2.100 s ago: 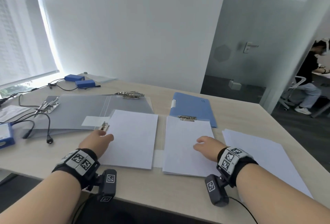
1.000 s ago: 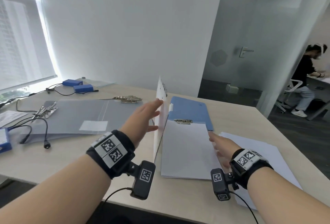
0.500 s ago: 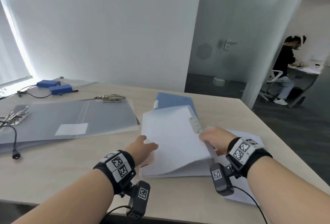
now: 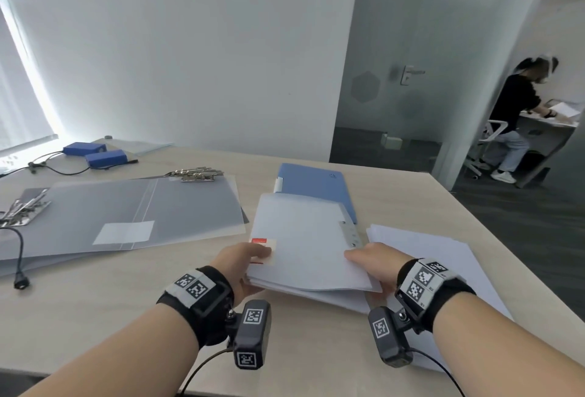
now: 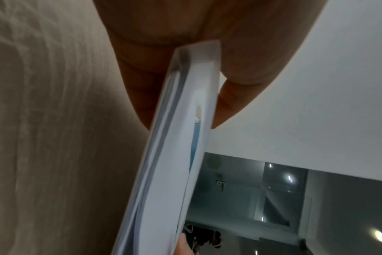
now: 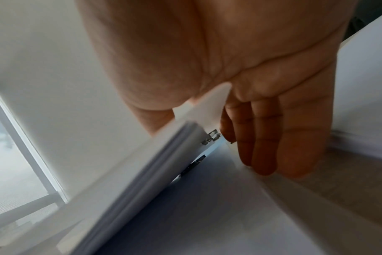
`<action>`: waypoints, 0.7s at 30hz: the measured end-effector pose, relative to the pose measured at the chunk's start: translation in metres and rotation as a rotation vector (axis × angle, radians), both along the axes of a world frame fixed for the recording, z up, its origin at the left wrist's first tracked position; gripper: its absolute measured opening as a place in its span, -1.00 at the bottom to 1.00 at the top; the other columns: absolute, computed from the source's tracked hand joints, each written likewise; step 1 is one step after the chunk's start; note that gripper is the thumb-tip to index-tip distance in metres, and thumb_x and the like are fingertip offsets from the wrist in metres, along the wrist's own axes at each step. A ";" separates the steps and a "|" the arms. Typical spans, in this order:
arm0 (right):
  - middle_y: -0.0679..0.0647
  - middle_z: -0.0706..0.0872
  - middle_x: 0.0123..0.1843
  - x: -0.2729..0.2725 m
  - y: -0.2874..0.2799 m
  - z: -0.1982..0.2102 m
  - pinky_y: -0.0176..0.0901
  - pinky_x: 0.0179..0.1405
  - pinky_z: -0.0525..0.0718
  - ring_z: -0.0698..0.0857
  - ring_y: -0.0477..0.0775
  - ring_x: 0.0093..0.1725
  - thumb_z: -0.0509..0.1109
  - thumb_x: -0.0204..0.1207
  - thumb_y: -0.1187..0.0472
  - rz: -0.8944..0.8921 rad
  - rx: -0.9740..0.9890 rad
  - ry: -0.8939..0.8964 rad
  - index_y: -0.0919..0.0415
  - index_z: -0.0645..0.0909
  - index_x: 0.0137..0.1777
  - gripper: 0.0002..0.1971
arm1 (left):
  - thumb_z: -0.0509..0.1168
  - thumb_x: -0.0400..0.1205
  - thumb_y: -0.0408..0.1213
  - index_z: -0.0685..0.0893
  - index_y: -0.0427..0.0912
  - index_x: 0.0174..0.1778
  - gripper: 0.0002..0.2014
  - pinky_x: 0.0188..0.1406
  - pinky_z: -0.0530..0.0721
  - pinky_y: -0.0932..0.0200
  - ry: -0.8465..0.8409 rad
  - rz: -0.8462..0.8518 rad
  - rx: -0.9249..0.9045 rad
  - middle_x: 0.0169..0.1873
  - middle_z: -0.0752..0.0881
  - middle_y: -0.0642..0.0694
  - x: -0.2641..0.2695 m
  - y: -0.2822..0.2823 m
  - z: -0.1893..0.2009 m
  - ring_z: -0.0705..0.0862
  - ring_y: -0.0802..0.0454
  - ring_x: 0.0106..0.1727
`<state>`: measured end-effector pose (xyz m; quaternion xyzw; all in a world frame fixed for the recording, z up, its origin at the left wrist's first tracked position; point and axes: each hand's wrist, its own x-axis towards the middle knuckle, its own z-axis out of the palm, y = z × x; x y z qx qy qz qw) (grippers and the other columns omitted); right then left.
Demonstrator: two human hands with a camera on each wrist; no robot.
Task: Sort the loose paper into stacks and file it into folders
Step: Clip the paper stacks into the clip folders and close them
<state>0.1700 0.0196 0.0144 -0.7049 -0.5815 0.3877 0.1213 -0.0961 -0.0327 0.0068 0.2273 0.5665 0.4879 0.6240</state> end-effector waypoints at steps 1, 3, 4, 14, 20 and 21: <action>0.15 0.78 0.10 0.002 0.003 -0.003 0.11 0.21 0.74 0.78 0.24 0.10 0.34 0.26 -0.24 -0.002 -0.002 0.015 0.19 0.62 0.21 -0.37 | 0.36 0.61 -0.47 0.69 -0.24 0.13 -0.81 -0.26 0.80 -0.08 0.005 -0.022 0.015 -0.13 0.79 -0.26 -0.001 0.002 -0.002 0.78 -0.23 -0.19; 0.16 0.79 0.11 0.005 0.008 -0.009 0.12 0.17 0.77 0.80 0.21 0.08 0.42 0.36 -0.19 -0.026 -0.016 0.117 0.19 0.62 0.25 -0.44 | 0.30 0.66 -0.45 0.72 -0.12 0.20 -0.75 -0.29 0.79 -0.07 0.010 -0.061 0.071 -0.12 0.81 -0.21 -0.004 0.007 -0.004 0.78 -0.21 -0.16; 0.15 0.80 0.13 0.005 0.010 -0.010 0.09 0.11 0.77 0.81 0.18 0.07 0.43 0.49 -0.11 -0.038 -0.021 0.174 0.18 0.60 0.30 -0.52 | 0.27 0.67 -0.44 0.72 -0.06 0.24 -0.70 -0.30 0.78 -0.05 0.008 -0.072 0.104 -0.13 0.82 -0.18 -0.005 0.011 -0.005 0.77 -0.19 -0.16; 0.25 0.68 0.12 -0.001 0.067 -0.021 -0.19 -0.48 0.51 0.60 0.22 -0.10 0.20 0.58 0.44 -0.322 0.137 0.571 0.18 0.56 0.35 -0.62 | 0.29 0.67 -0.45 0.61 -0.11 0.25 -0.74 -0.26 0.78 -0.05 0.055 -0.062 0.229 0.08 0.75 -0.22 -0.001 0.090 0.012 0.76 -0.20 -0.04; 0.26 0.64 -0.18 -0.002 0.128 -0.022 -0.22 -0.61 0.37 0.51 0.17 -0.38 0.20 0.53 0.50 -0.343 0.239 0.395 0.22 0.71 0.01 -0.71 | 0.42 0.63 -0.34 0.68 -0.22 0.21 -0.76 0.08 0.75 -0.11 0.354 -0.094 0.244 -0.04 0.78 -0.21 0.004 0.164 0.015 0.73 -0.20 -0.05; 0.25 0.63 -0.24 -0.003 0.139 -0.021 -0.18 -0.58 0.40 0.52 0.18 -0.38 0.20 0.53 0.48 -0.345 0.265 0.361 0.23 0.71 -0.04 -0.73 | 0.44 0.61 -0.29 0.73 -0.22 0.16 -0.78 0.05 0.72 -0.07 0.436 -0.099 0.268 -0.09 0.80 -0.18 0.004 0.175 0.013 0.74 -0.20 -0.07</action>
